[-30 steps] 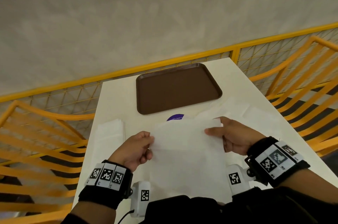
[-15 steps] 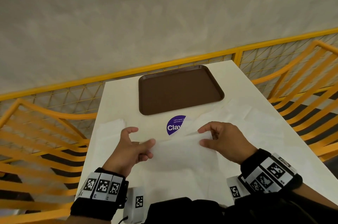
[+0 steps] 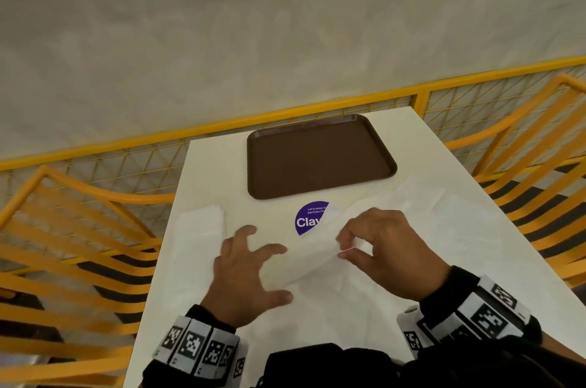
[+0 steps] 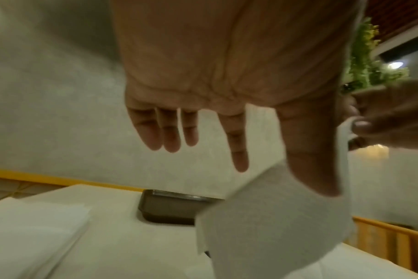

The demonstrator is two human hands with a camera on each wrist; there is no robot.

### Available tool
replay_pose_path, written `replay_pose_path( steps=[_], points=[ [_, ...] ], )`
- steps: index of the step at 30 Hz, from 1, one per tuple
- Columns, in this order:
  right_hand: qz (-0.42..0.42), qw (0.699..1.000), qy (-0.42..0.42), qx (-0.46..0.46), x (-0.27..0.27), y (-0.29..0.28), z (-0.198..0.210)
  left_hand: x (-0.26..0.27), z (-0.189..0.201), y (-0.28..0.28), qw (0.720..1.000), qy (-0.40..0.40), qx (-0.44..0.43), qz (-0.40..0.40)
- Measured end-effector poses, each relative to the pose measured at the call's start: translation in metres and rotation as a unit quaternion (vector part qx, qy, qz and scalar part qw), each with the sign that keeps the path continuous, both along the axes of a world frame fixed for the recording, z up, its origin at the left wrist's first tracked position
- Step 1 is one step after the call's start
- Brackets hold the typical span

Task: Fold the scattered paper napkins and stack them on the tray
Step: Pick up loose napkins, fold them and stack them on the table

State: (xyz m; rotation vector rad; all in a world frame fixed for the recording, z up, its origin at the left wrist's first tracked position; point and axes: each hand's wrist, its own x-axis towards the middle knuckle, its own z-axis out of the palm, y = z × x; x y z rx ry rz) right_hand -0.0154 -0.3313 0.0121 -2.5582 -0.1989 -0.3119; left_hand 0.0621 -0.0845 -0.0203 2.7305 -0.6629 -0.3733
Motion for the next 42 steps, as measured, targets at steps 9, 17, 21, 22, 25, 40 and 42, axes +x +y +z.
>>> replay_pose_path(
  steps=[9,17,21,22,25,40,42],
  points=[
    [0.014,1.0,-0.008,0.02,0.0,0.002,-0.004,0.039,-0.031,0.023,0.949,0.114,-0.228,0.186],
    [-0.066,0.983,0.171,0.026,-0.026,-0.032,-0.037,0.101,-0.038,0.084,0.929,0.142,0.082,0.333],
    [-0.067,0.955,0.286,-0.042,-0.038,-0.042,-0.063,0.107,-0.052,0.089,0.949,0.098,0.202,0.222],
    [-0.065,0.947,0.309,-0.058,-0.041,-0.043,-0.069,0.106,-0.058,0.088,0.949,0.099,0.185,0.236],
    [-0.054,0.922,0.374,-0.091,-0.052,-0.041,-0.084,0.1,-0.066,0.086,0.946,0.068,0.13,0.289],
    [-0.238,0.911,0.32,-0.102,-0.058,-0.068,-0.109,-0.003,-0.089,-0.03,0.966,0.076,0.086,-0.232],
    [-0.23,0.901,0.34,-0.138,-0.045,-0.079,-0.105,-0.011,-0.092,-0.032,0.958,0.069,0.126,-0.248]
  ],
)
